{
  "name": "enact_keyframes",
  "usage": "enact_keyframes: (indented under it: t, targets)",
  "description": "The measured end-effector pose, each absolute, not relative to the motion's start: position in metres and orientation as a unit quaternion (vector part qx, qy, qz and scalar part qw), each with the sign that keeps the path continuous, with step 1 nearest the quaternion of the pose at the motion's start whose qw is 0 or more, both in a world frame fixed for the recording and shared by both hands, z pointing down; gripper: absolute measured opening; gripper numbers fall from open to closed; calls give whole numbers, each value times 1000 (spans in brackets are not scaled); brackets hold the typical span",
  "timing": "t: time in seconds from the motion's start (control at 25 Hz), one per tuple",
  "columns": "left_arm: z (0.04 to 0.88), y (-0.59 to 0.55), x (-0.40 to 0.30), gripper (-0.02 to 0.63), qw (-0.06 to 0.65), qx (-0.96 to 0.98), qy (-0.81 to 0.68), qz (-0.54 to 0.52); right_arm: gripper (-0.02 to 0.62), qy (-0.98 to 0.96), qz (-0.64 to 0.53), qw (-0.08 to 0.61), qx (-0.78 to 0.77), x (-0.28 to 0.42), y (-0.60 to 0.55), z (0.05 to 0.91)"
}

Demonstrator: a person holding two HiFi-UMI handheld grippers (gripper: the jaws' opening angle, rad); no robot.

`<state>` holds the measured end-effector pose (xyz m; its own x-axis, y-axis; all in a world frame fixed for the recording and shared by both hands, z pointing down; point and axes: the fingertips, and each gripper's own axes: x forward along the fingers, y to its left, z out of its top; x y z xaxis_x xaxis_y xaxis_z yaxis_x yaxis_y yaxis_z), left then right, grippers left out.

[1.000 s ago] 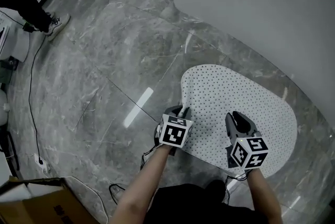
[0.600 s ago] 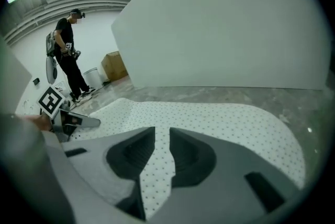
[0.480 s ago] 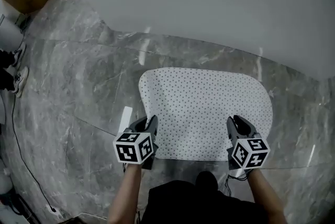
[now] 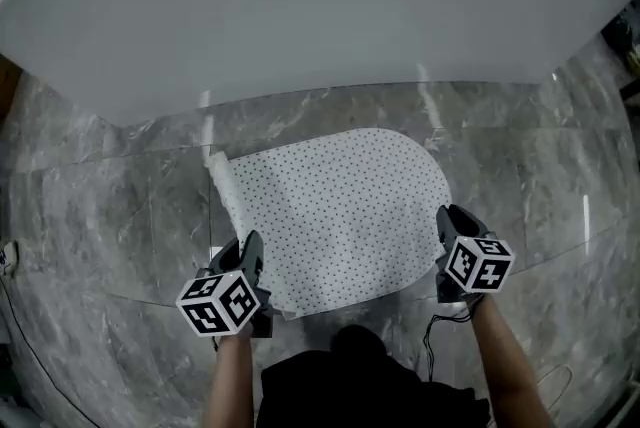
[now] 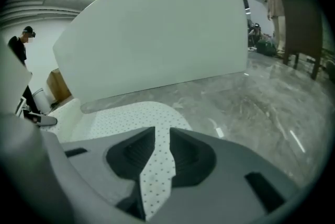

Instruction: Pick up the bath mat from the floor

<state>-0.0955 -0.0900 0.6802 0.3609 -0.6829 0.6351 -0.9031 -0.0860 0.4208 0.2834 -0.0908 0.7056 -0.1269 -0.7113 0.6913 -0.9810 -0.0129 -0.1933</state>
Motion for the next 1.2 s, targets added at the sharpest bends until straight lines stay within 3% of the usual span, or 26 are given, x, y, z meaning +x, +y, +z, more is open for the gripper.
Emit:
enact_keyframes:
  t: [0.24,0.56,0.96,1.2]
  targets:
    - [680,-104,-54,25,390,743,-521,153,89,-660,338,230,630,327,-95,722]
    - [684,-107,-27,23,384,757,-502,166,95,-685,355,262,580,327,-106,753]
    - [690,-113,-24,25,380,765,-494,160,239,-684,383,301,544,319,-113,781]
    - [693,-111,-28,25,391,764,-492,145,259,-683,368,340,532,313,-113,788]
